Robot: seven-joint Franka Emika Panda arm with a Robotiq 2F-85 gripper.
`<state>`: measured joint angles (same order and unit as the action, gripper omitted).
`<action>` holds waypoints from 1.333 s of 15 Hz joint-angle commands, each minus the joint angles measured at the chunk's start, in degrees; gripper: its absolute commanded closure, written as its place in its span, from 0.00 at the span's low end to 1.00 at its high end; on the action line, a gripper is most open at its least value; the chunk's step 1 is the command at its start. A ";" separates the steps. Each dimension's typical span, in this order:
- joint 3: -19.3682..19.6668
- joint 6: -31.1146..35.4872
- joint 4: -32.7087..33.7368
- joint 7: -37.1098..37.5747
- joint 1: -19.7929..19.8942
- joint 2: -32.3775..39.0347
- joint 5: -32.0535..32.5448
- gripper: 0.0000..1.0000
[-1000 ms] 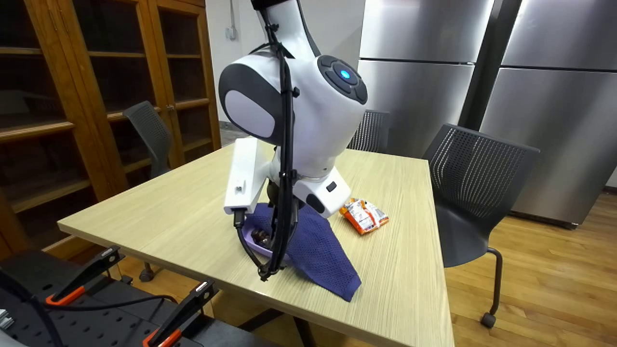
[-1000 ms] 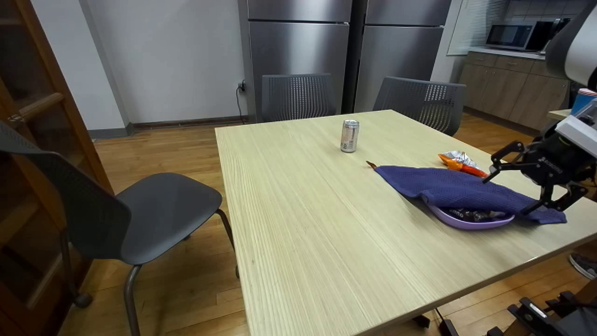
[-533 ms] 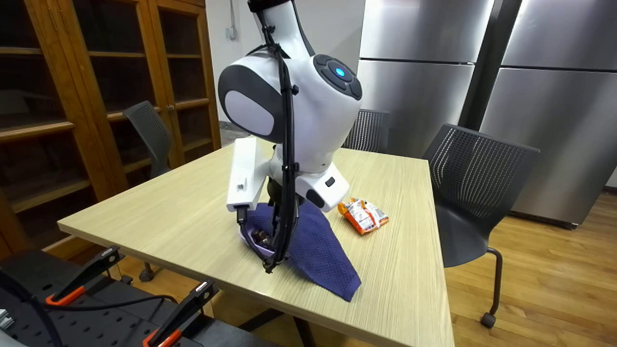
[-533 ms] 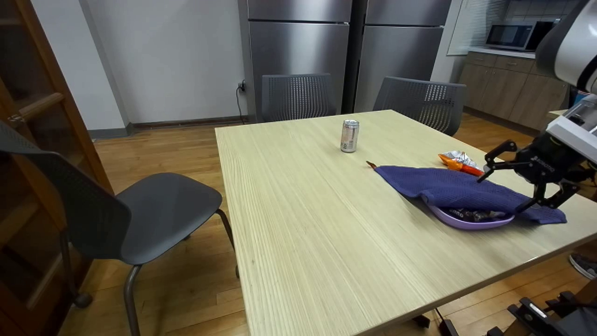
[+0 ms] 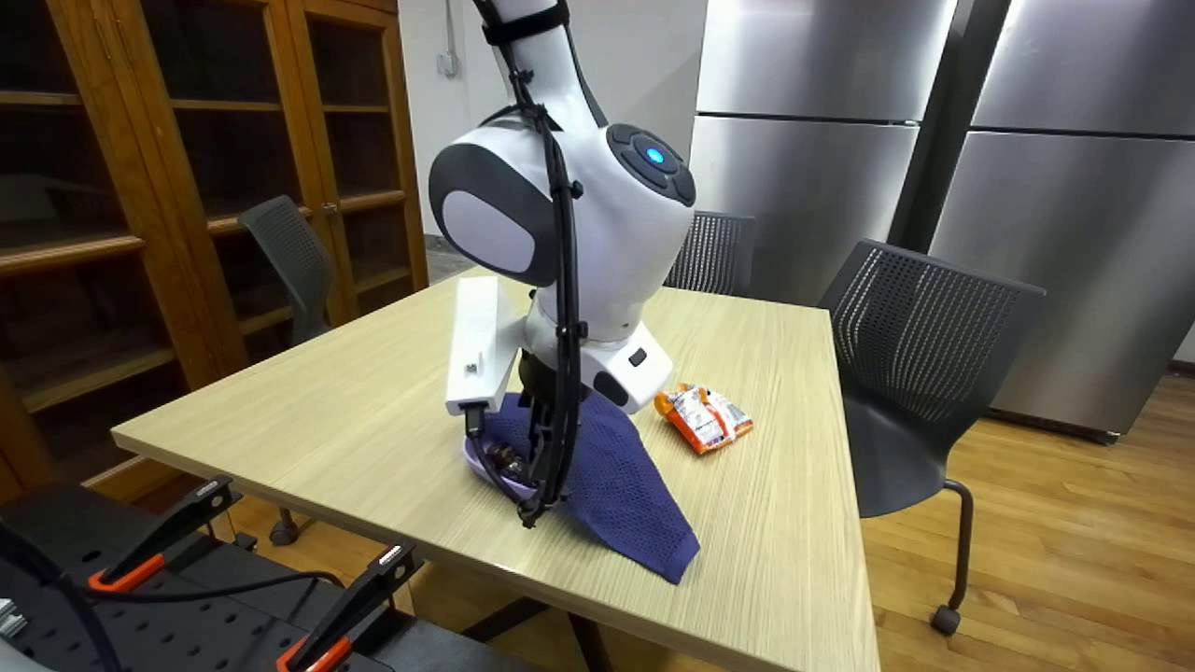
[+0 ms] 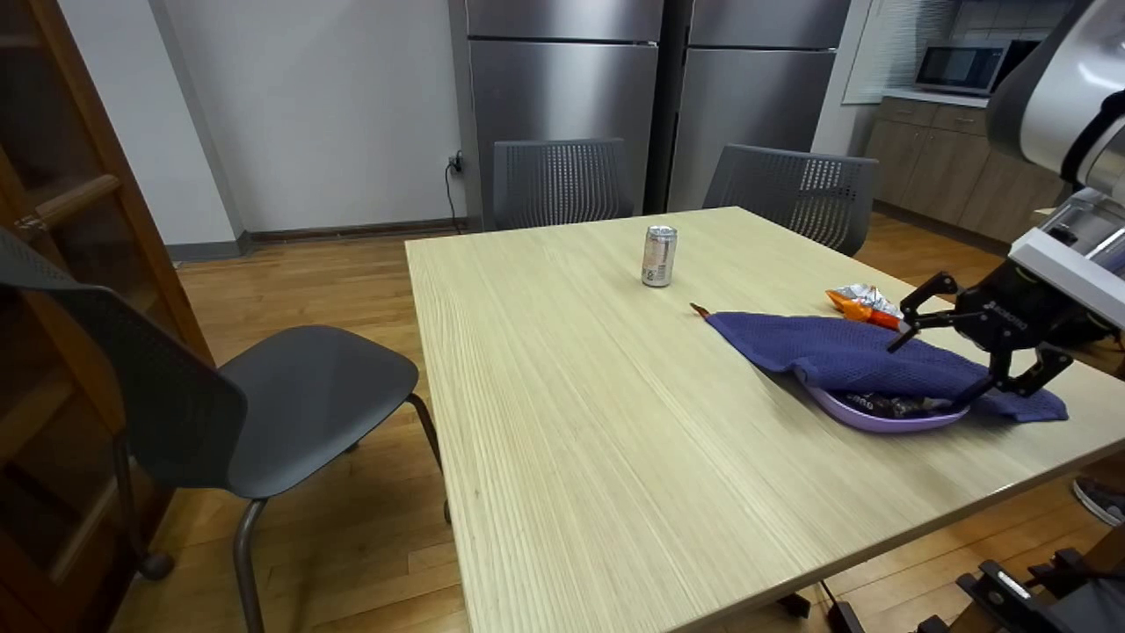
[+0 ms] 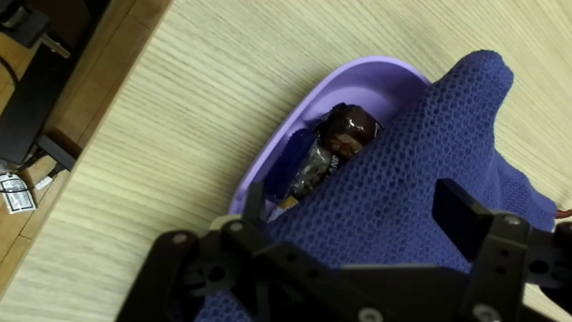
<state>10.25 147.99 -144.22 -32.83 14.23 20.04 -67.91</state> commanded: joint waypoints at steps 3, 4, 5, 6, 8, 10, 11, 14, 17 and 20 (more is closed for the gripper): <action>-0.83 1.29 1.24 -0.16 -0.06 0.90 -0.81 0.51; -0.83 1.42 1.27 -0.11 -0.10 0.91 -0.76 0.60; -0.86 1.49 1.28 -0.18 -0.08 0.89 -0.83 0.66; -0.88 1.54 1.23 -0.33 -0.03 0.80 -0.95 0.75; -0.86 1.92 0.95 -0.46 -0.07 0.45 -1.04 0.91; -0.87 2.21 0.92 -0.41 -0.06 0.40 -1.02 1.00; -0.90 2.26 0.89 -0.48 -0.04 0.33 -1.08 1.00; -0.66 2.39 0.87 -0.48 -0.61 0.27 -1.07 1.00; -0.73 2.06 0.29 0.45 -0.67 -0.93 0.53 1.00; -0.22 1.35 -0.84 1.71 -1.23 -3.05 3.14 1.00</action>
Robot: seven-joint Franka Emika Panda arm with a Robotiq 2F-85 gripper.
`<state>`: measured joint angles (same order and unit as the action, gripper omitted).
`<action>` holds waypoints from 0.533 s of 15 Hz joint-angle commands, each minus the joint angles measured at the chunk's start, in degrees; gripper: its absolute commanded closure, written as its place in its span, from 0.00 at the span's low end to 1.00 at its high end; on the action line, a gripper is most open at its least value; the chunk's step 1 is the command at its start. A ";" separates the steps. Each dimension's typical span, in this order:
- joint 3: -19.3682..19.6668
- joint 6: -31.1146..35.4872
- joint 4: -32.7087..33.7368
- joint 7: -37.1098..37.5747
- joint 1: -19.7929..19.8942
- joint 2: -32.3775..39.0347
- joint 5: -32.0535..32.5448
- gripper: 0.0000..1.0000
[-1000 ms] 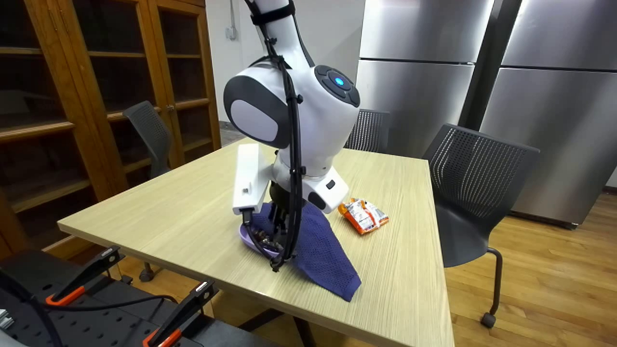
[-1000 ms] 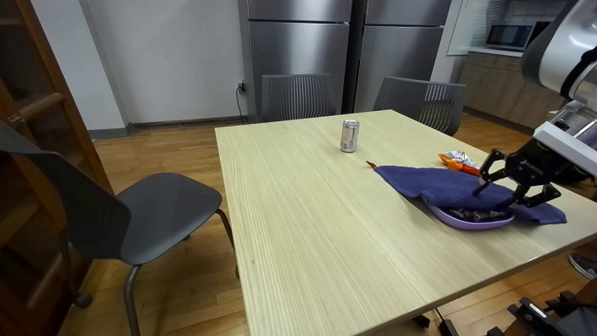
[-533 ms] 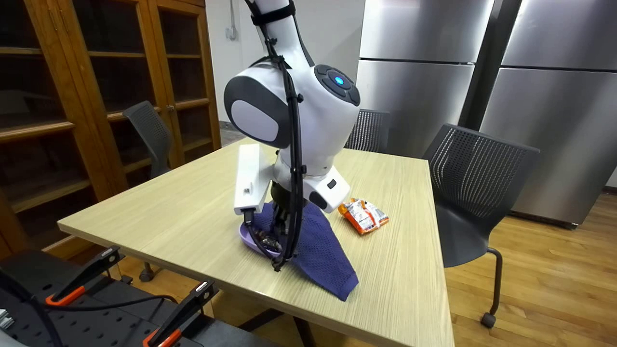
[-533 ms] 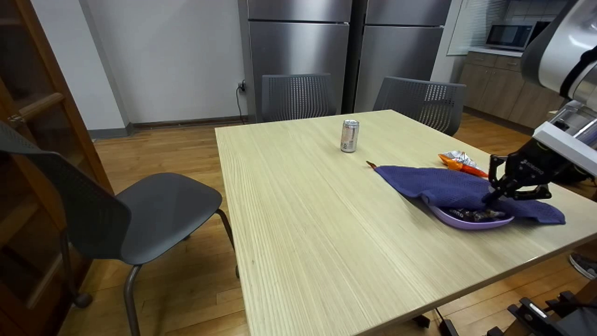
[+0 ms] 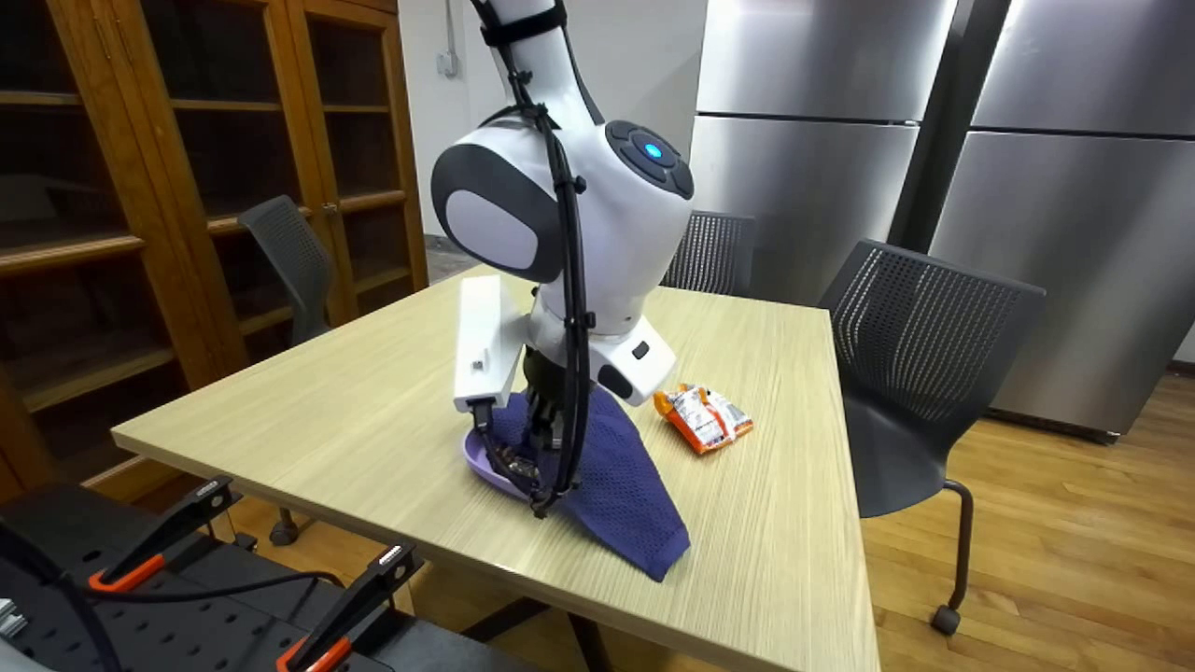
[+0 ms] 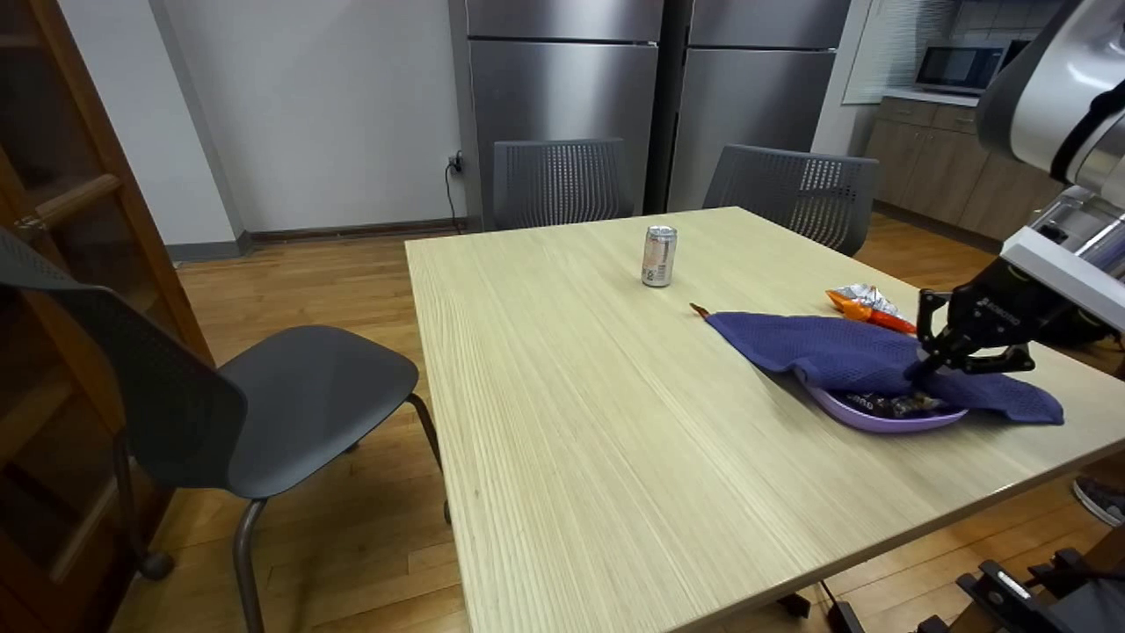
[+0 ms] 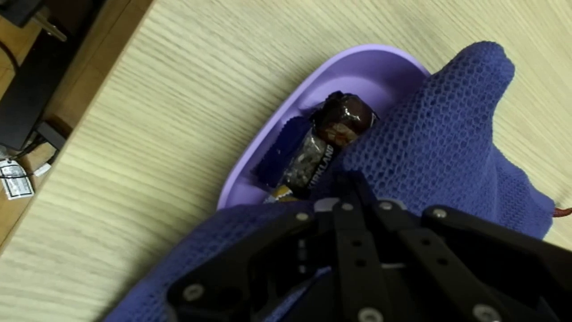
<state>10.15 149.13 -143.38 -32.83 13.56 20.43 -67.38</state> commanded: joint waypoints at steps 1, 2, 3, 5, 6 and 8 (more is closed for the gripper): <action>0.01 0.68 -2.30 2.50 -1.03 -4.40 4.07 1.00; 0.03 0.81 -2.56 3.08 -1.17 -4.92 5.24 1.00; 0.11 0.31 -2.96 3.93 -1.18 -5.69 6.94 1.00; 0.27 0.51 -3.74 6.57 -1.45 -6.80 10.39 1.00; 0.41 0.43 -4.13 8.39 -1.51 -7.31 12.24 1.00; 0.70 0.57 -4.83 12.02 -1.52 -8.20 15.92 1.00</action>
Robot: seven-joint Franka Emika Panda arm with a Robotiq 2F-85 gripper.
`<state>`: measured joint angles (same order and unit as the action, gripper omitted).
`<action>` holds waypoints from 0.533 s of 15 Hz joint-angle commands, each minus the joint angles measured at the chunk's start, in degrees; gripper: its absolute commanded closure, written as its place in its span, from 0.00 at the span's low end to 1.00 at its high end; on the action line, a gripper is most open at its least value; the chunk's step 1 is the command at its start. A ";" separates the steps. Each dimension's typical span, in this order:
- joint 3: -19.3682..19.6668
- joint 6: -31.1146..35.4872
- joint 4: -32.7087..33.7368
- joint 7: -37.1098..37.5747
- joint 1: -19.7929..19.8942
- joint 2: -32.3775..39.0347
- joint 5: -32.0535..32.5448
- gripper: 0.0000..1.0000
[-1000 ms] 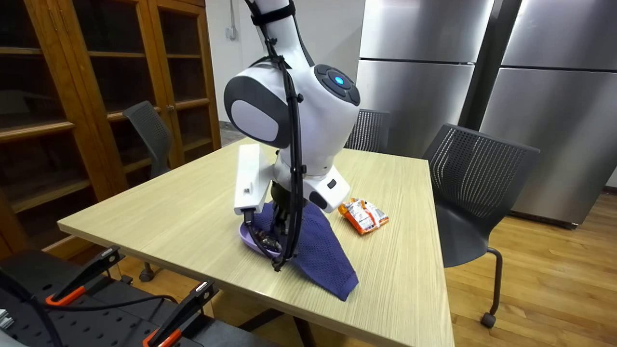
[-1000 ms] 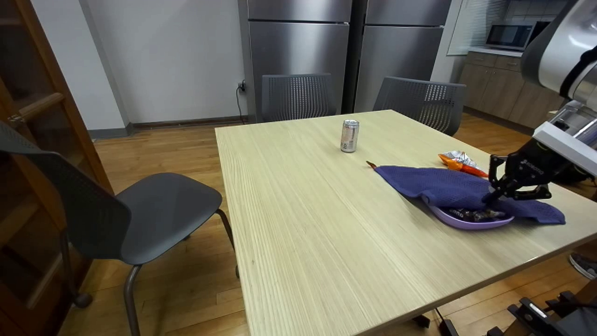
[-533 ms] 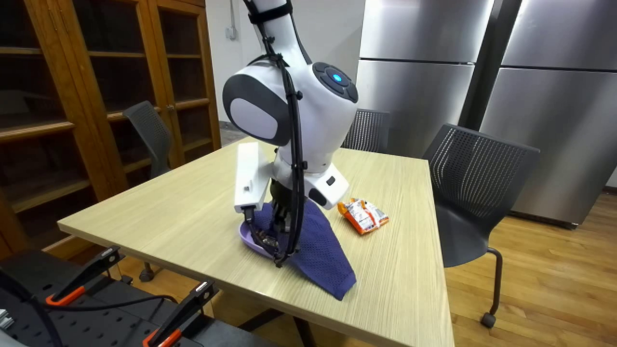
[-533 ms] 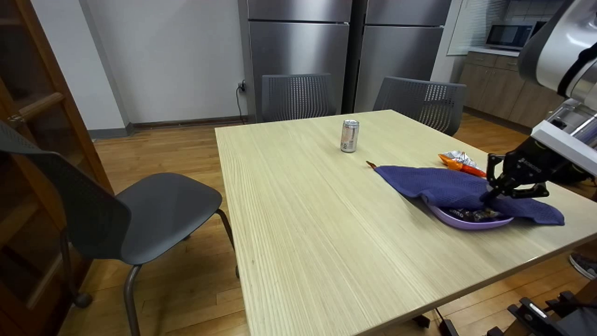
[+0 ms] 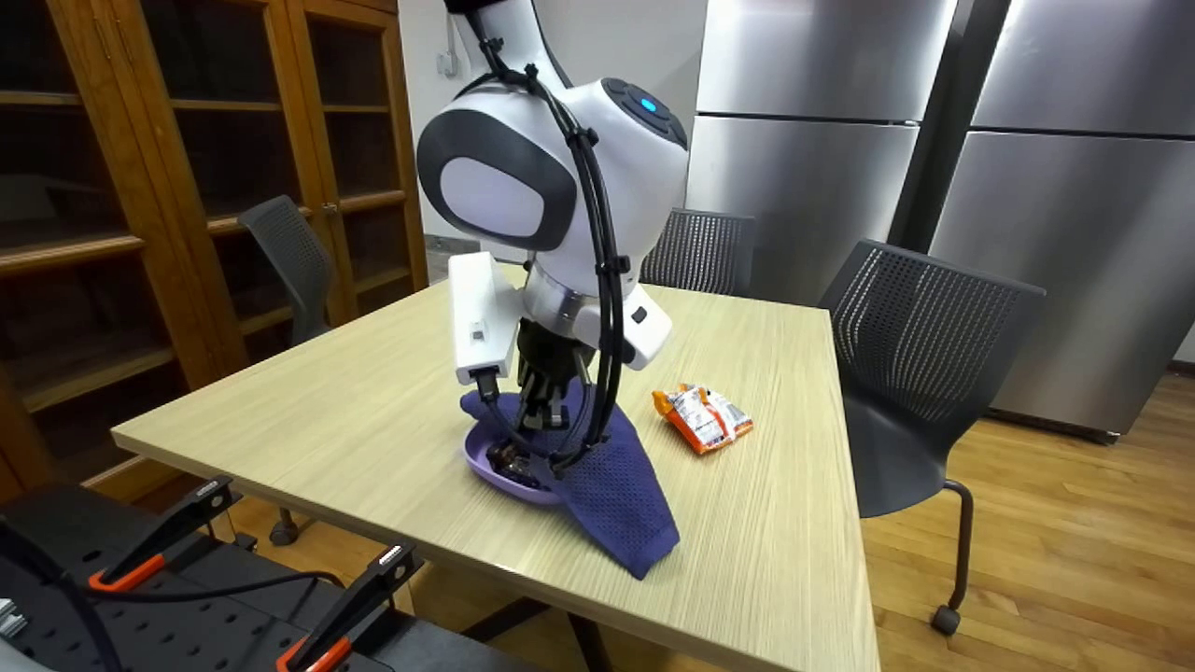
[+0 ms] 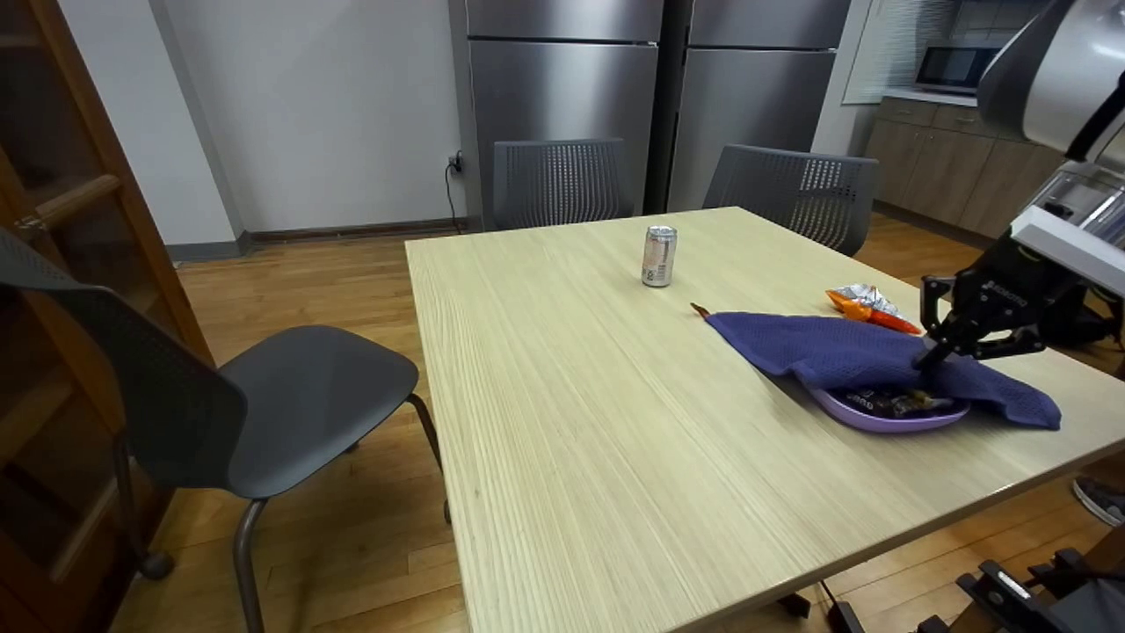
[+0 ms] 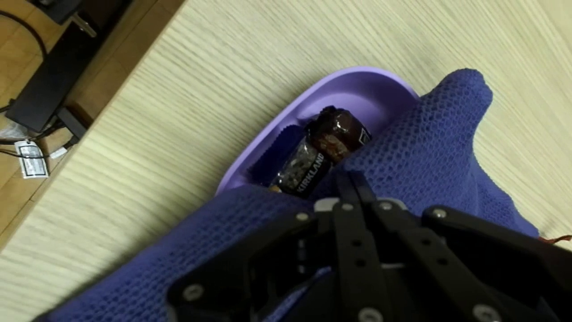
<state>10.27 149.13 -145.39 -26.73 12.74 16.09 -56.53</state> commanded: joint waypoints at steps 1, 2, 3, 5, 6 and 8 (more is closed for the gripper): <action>0.80 0.43 -3.09 7.71 -0.55 -4.43 6.86 1.00; 0.99 0.39 -3.39 9.37 -0.38 -5.06 8.58 1.00; 1.15 0.11 -3.56 10.74 -0.12 -5.56 9.98 1.00; 1.66 -0.56 -3.65 13.40 0.33 -6.54 12.46 1.00; 1.96 -0.90 -3.53 14.91 0.43 -6.78 13.78 1.00; 2.47 -1.61 -3.11 17.72 0.60 -7.13 16.19 1.00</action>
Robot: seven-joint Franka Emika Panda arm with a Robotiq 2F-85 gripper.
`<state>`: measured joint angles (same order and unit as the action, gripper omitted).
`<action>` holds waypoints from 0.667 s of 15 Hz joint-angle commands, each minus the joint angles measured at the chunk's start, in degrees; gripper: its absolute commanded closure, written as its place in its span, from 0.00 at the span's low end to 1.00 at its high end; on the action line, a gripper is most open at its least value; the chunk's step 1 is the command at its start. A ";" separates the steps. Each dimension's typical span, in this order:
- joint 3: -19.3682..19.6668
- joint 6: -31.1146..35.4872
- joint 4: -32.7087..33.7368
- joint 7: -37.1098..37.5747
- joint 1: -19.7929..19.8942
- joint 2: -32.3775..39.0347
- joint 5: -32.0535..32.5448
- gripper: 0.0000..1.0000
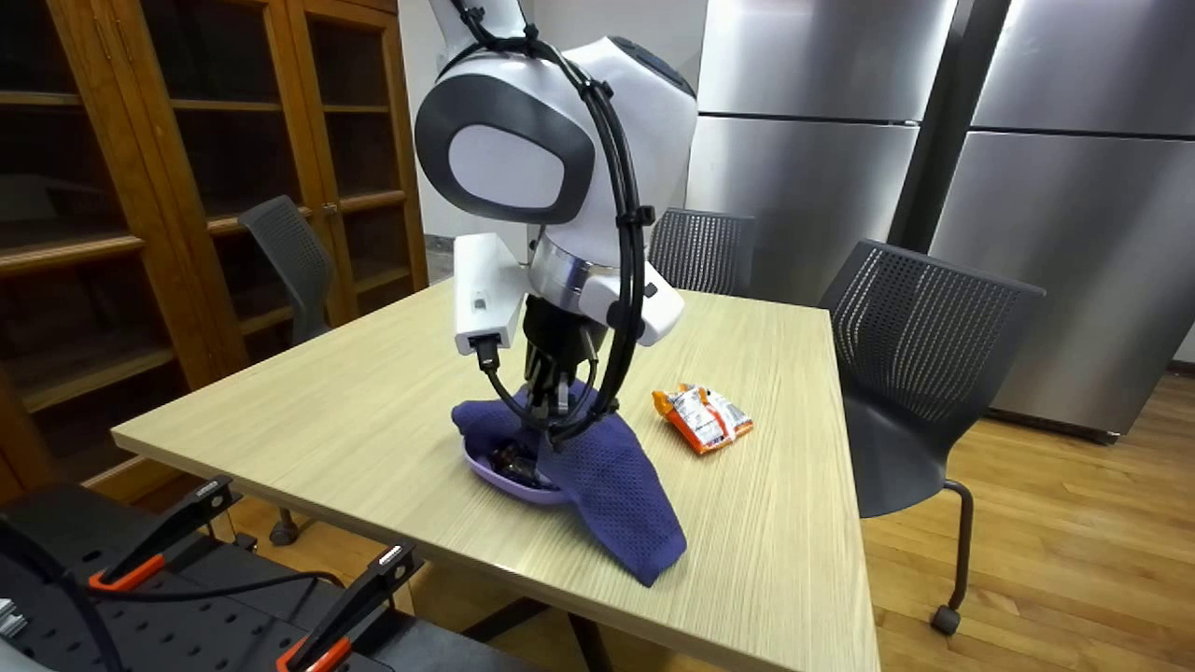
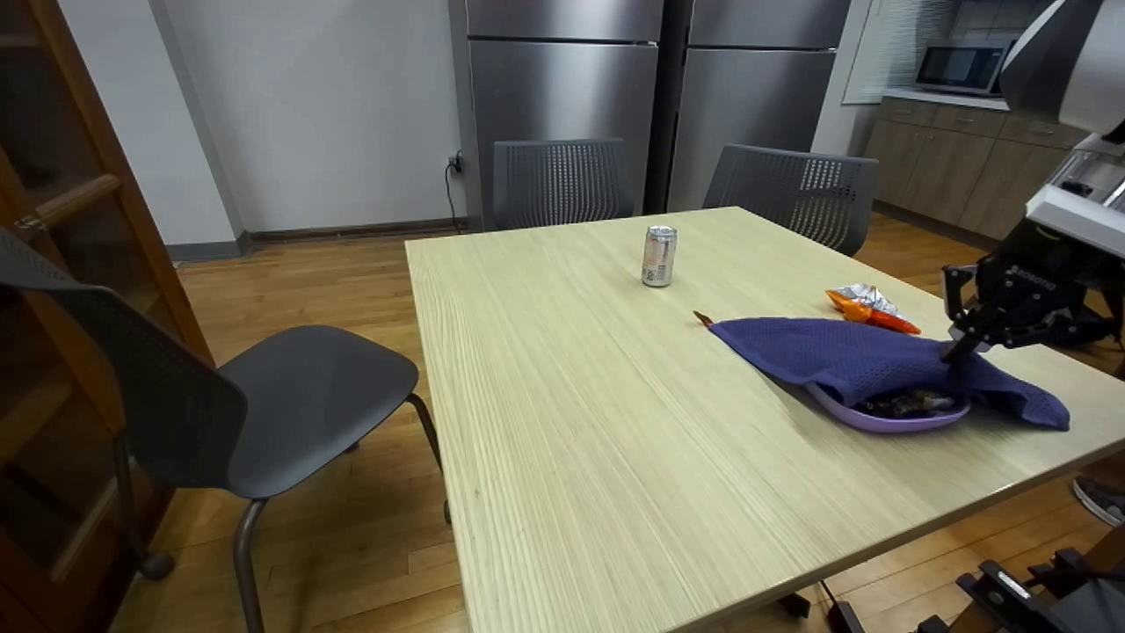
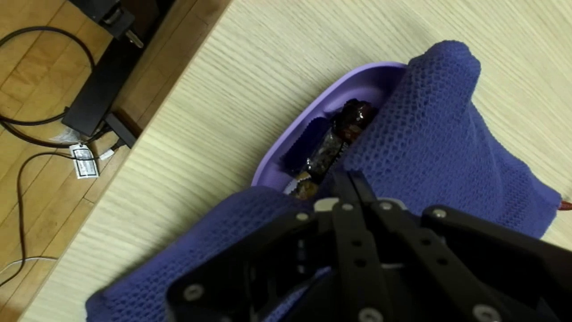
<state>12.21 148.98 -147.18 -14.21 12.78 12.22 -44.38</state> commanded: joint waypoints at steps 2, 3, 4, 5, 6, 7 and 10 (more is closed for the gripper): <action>0.90 -2.27 -0.81 7.66 0.79 -3.41 6.01 1.00; 1.01 -2.82 -0.56 8.80 0.91 -3.47 6.83 1.00; 1.04 -3.89 -0.22 9.48 1.13 -3.58 7.41 1.00; 1.13 -4.58 0.01 10.37 1.16 -3.64 7.94 1.00; 1.03 -6.32 0.44 10.10 1.51 -3.86 7.80 1.00; 0.90 -8.31 0.97 9.69 1.85 -4.00 7.41 1.00; 1.09 -12.70 2.10 9.62 2.30 -4.24 6.72 1.00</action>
<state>13.43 141.55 -146.00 -6.59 13.68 10.08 -38.52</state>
